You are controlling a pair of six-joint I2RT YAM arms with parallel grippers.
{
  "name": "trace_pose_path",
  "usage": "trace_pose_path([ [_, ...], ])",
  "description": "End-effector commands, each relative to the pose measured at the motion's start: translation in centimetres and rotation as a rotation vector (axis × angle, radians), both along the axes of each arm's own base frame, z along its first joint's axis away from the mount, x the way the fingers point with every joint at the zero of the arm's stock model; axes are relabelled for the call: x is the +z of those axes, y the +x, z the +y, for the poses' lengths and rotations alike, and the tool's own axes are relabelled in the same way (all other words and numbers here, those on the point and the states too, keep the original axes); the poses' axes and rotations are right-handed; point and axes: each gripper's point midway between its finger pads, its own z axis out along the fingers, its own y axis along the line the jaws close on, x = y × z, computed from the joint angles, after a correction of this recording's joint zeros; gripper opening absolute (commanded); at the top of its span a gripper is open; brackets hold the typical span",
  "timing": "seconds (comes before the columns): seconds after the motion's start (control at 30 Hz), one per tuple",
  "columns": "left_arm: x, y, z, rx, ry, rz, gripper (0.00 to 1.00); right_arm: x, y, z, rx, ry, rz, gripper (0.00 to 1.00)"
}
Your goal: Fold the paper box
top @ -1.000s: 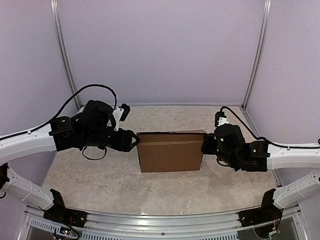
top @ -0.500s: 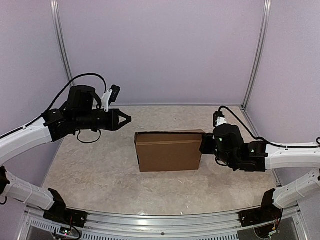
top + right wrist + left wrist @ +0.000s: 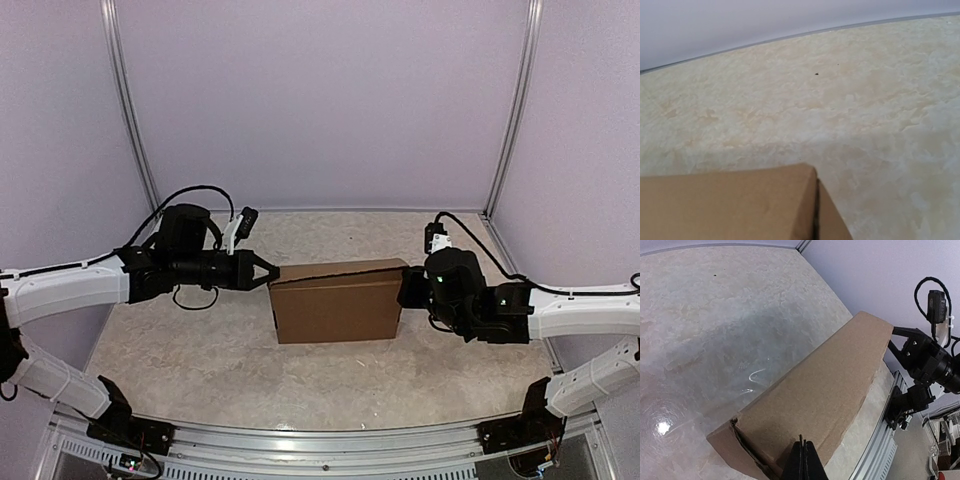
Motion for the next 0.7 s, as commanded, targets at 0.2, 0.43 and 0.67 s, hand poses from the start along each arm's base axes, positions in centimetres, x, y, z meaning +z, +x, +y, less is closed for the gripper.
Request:
trace_pose_path([
  [0.2, -4.4, -1.1, 1.5, 0.024, 0.021, 0.089, 0.0, -8.6, -3.6, -1.0, 0.119, -0.225, 0.243, 0.0],
  [0.43, -3.5, -0.5, 1.9, 0.044, 0.023, 0.068, 0.0, -5.8, -4.1, -0.2, 0.203, -0.187, 0.191, 0.41],
  [0.67, -4.0, -0.3, 2.2, 0.056, 0.039, 0.069, 0.0, -0.2, -4.8, 0.2, 0.298, -0.155, 0.099, 0.56],
])
